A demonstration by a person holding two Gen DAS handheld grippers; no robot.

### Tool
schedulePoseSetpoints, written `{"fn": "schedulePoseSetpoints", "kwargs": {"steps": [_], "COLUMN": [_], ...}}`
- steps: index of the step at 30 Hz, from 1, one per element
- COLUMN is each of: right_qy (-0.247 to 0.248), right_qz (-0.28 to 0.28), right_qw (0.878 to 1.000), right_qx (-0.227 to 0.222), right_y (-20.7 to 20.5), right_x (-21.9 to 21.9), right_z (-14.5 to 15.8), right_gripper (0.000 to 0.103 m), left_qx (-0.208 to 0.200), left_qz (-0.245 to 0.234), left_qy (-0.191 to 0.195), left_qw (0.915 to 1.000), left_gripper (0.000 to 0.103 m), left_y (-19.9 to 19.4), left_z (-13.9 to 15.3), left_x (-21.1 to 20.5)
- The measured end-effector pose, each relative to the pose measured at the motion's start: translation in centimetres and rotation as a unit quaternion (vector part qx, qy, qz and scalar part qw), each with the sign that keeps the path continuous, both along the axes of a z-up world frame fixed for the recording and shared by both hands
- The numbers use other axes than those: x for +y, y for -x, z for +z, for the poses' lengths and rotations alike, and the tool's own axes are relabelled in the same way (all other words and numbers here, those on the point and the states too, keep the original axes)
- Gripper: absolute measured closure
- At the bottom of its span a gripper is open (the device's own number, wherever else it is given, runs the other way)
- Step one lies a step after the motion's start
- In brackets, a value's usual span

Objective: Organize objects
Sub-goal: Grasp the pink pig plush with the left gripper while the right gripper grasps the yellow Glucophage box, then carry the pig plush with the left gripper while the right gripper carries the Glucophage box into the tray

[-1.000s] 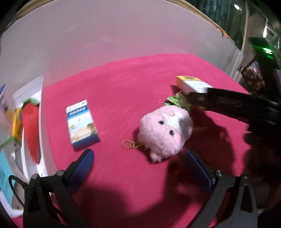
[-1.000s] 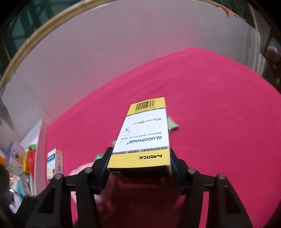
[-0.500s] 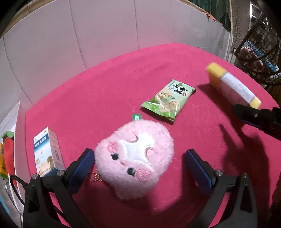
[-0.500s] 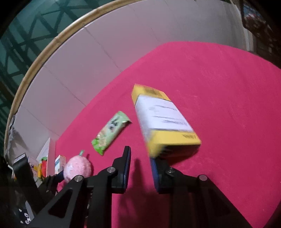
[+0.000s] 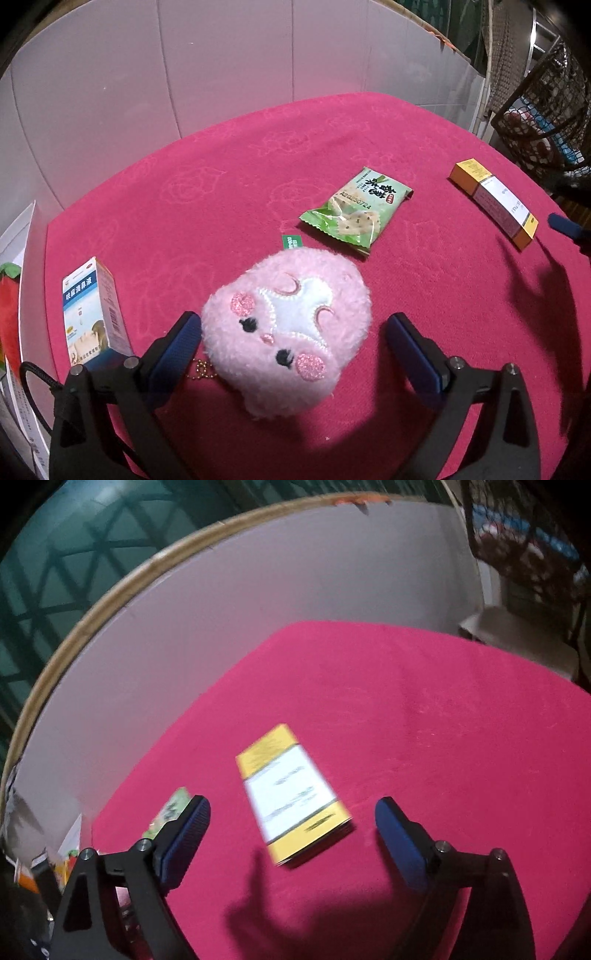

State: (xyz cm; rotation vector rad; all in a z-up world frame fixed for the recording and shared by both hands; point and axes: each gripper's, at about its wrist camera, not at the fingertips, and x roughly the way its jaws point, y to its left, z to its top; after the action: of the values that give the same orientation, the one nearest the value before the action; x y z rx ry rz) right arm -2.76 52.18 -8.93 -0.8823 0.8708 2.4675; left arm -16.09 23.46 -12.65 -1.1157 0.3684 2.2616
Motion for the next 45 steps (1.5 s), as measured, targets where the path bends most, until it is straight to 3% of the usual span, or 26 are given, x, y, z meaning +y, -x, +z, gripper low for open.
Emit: {"fn": "schedulePoseSetpoints", "kwargs": {"steps": [2,4,6,10,14,15,16,18,23,31,37,45], "right_qy": [-0.003,-0.011,-0.034,-0.120,-0.159,-0.164,-0.166,-0.173,-0.147,-0.113,-0.106,-0.114], "right_qz": [0.000,0.014,0.036,0.063,0.072,0.069,0.066,0.061,0.052,0.063,0.093,0.118], "right_qw": [1.000,0.999,0.997,0.985,0.976,0.975,0.974,0.974,0.983,0.991,0.990,0.985], "right_qx": [-0.017,-0.034,-0.051,-0.102,-0.132,-0.136,-0.136,-0.136,-0.099,-0.012,0.027,0.046], "right_y": [0.7,1.9,3.1,5.8,6.4,6.4,6.4,6.2,4.6,0.3,-1.6,-2.2], "right_x": [0.7,0.5,-0.4,-3.2,-4.3,-4.4,-4.4,-4.5,-3.9,-7.7,-11.6,-13.9], "right_z": [-0.6,-1.3,-1.7,-2.3,-2.7,-2.7,-2.6,-2.3,-2.1,1.3,3.9,5.9], "right_gripper": [0.009,0.009,0.009,0.009,0.013,0.019,0.031,0.037,0.040,0.040,0.040,0.040], "left_qx": [0.003,0.008,0.008,0.010,0.012,0.013,0.014,0.016,0.022,0.074,0.080,0.099], "left_qz": [0.006,0.018,0.027,0.029,0.030,0.030,0.029,0.029,0.035,0.027,0.036,0.040], "left_qy": [-0.004,-0.009,-0.017,-0.017,-0.015,-0.014,-0.013,-0.012,-0.015,-0.004,-0.014,-0.038], "left_qw": [1.0000,0.9998,0.9995,0.9994,0.9994,0.9994,0.9994,0.9994,0.9990,0.9969,0.9961,0.9936], "left_gripper": [0.011,0.026,0.031,0.035,0.037,0.038,0.039,0.041,0.046,0.046,0.046,0.046], "left_y": [-0.1,-0.2,-0.3,-0.4,-0.3,-0.4,-0.4,-0.4,-0.5,-4.5,-7.2,-9.4], "left_z": [0.0,0.2,0.3,0.3,0.3,0.2,0.2,0.3,0.5,2.6,4.7,7.1], "left_x": [-0.4,-0.8,-1.3,-1.3,-1.3,-1.2,-1.2,-1.2,-1.7,-1.6,-2.4,-4.0]}}
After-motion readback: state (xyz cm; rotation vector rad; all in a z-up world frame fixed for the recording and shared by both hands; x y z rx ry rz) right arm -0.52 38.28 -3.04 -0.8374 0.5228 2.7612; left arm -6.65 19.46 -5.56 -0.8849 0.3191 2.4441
